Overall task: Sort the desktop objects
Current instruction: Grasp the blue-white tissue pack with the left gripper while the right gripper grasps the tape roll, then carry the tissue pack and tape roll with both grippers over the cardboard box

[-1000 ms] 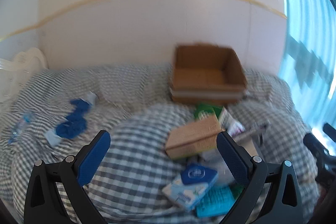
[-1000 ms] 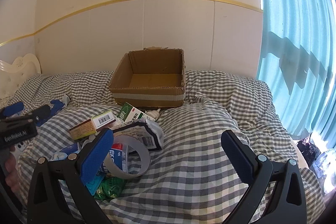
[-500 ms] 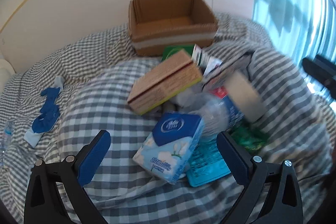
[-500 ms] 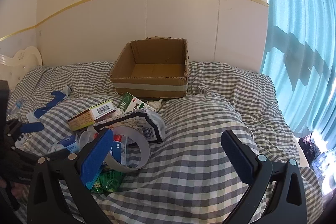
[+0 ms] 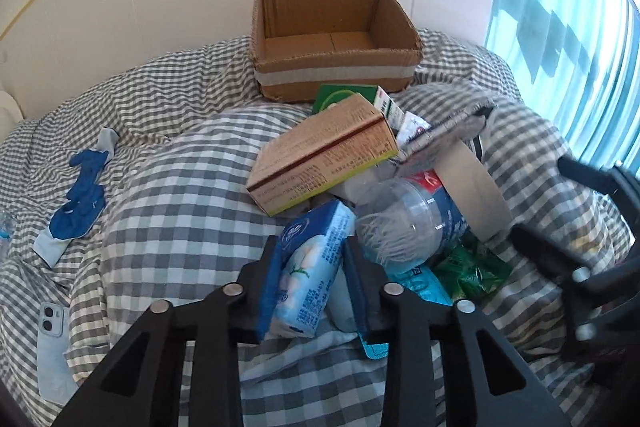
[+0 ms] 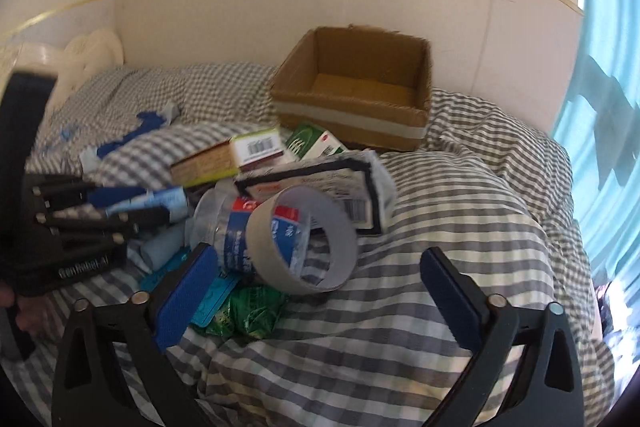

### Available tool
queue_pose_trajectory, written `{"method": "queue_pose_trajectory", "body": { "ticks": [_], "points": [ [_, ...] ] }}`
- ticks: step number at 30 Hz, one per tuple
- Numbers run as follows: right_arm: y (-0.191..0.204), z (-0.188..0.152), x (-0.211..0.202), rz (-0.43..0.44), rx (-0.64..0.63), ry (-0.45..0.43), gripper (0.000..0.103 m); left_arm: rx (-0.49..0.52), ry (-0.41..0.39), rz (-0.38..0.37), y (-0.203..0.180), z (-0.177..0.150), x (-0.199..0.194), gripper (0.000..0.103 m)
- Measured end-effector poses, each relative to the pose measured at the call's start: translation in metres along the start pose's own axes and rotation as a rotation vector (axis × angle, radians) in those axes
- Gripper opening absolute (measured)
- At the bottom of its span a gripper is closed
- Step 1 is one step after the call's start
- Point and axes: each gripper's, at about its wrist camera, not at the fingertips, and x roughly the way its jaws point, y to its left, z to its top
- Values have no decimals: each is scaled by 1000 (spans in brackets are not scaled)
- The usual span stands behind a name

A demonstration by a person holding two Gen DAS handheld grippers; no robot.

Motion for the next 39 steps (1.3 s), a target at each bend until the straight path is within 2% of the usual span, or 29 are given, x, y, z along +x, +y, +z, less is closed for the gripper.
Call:
{"method": "queue_pose_trajectory", "body": {
  "ticks": [4,5,9,11,13,15,17,18,20,23,25,28,36,39],
  "points": [
    [17,-4,21,-23,-83,68,81,-30,6,-12,9,3,0,28],
    [20,-6,25,-34,-100,80,74,-37,5,-14,11,3,0,28],
    [35,-11,44,-89,-188,115,70,-45,11,-20,13,4,3,28],
    [34,-11,49,-116,-203,118,53,-43,12,-20,13,3,4,28],
    [28,-10,49,-125,-184,120,51,-34,13,-18,13,3,5,28],
    [16,-8,45,-126,-138,120,43,-28,10,-15,13,3,5,28],
    [8,-7,42,-123,-102,111,41,-26,10,-14,13,3,4,28],
    [5,-6,41,-206,-16,119,40,-20,11,-11,12,3,5,29],
    [-2,-4,41,-214,3,106,34,12,21,3,9,2,8,32],
    [-5,-1,44,-212,18,108,33,45,18,22,6,1,17,31],
    [-9,0,48,-211,30,107,32,51,20,6,6,0,18,27],
    [-15,3,41,-180,70,86,32,69,-2,24,4,1,8,22],
    [-16,24,0,-180,94,-25,31,21,-63,-24,14,23,-22,22],
    [-20,34,-13,-168,122,-53,26,13,-89,-42,15,37,-31,22]
  ]
}}
